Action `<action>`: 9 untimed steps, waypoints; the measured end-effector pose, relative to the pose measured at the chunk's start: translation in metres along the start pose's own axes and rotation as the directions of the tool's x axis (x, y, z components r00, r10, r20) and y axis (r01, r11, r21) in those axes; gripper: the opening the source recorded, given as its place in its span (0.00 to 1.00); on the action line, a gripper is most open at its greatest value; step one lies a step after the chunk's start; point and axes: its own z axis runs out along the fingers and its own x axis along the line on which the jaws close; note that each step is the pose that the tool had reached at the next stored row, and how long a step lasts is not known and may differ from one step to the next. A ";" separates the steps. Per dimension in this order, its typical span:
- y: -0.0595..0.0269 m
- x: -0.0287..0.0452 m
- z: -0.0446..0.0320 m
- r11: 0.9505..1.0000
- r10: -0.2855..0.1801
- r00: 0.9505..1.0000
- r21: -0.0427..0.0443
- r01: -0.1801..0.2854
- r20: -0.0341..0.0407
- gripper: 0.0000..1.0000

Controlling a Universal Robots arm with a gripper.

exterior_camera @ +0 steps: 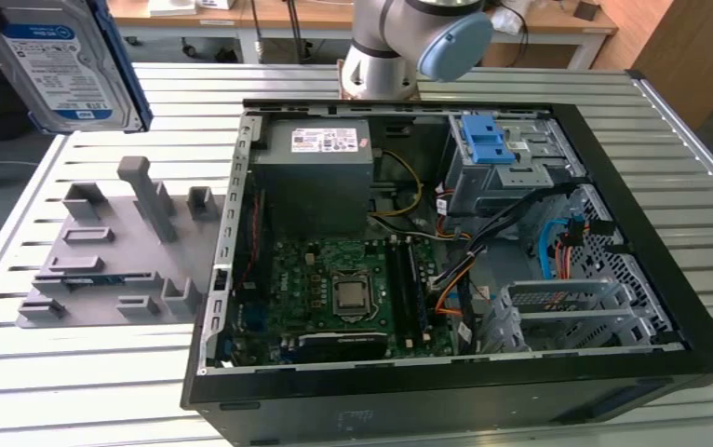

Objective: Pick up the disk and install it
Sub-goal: 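Pick up the disk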

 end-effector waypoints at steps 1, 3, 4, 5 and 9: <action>-0.0008 0.0002 0.0000 1.000 -0.001 1.000 0.000 0.001 0.000 0.36; -0.0014 0.0011 0.0000 1.000 -0.003 1.000 0.000 0.003 0.000 0.36; -0.0016 0.0017 -0.0001 1.000 -0.004 1.000 0.000 0.004 0.000 0.36; -0.0018 0.0024 -0.0001 1.000 -0.005 1.000 0.000 0.005 0.000 0.36; -0.0028 0.0062 -0.0001 1.000 -0.007 1.000 0.000 0.007 0.000 0.36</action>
